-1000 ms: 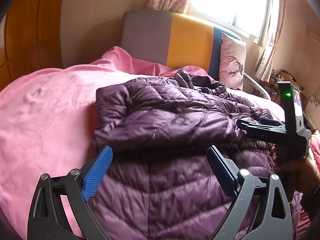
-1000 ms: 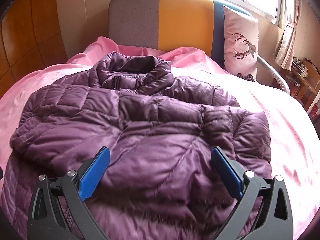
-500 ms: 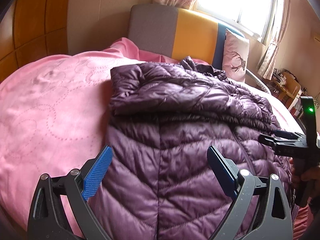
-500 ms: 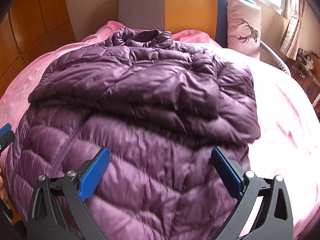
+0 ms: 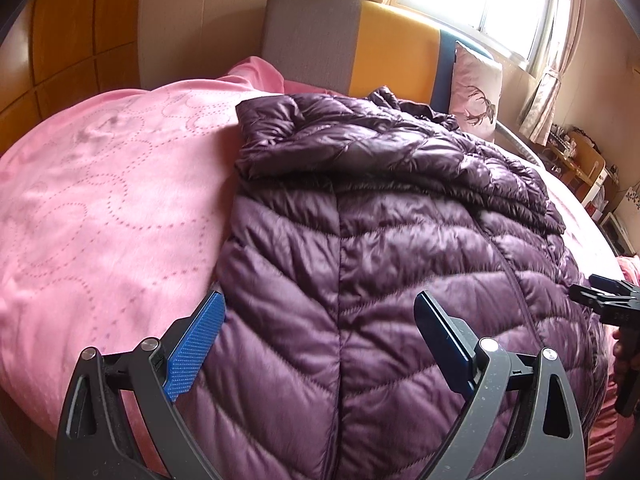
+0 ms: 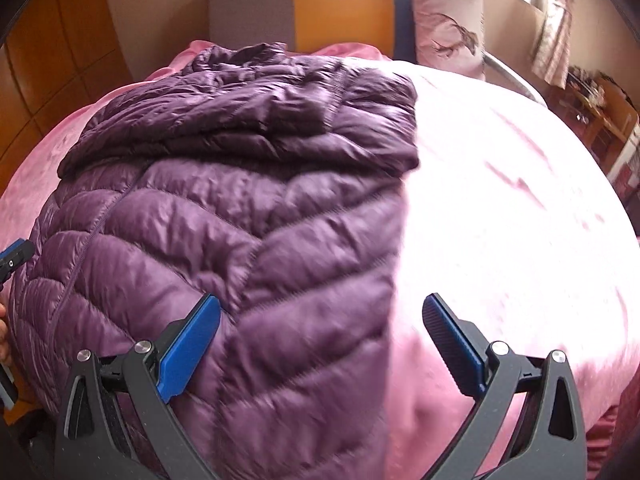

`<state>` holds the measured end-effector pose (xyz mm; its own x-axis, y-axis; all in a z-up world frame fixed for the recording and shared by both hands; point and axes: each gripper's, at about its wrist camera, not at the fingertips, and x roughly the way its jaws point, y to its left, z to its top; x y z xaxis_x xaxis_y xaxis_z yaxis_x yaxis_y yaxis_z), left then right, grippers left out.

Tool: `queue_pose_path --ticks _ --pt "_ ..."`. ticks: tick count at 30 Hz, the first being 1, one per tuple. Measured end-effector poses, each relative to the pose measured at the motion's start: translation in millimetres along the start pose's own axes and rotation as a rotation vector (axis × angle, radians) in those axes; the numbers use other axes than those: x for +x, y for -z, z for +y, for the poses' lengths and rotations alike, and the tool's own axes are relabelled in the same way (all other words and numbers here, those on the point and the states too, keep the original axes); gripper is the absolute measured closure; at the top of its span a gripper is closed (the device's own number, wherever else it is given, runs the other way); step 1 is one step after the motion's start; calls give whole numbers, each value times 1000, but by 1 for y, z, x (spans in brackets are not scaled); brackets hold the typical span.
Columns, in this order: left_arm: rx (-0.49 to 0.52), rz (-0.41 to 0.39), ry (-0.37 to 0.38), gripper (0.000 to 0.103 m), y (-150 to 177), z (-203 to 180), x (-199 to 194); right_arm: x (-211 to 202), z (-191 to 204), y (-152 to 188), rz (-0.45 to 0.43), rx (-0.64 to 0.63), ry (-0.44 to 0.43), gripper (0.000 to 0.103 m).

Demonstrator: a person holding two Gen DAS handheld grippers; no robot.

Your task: Fold large clothes

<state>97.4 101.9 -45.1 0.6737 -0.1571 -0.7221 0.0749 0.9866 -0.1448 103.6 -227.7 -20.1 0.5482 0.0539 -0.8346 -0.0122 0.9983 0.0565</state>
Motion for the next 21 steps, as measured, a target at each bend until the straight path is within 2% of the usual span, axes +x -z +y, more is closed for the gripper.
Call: queue_pose_path --ticks 7,21 --pt "43 27 -21 9 19 0 -6 -18 -36 32 21 103 -61 2" --pt "76 54 -38 9 48 2 -30 -37 -41 88 82 159 -184 2"
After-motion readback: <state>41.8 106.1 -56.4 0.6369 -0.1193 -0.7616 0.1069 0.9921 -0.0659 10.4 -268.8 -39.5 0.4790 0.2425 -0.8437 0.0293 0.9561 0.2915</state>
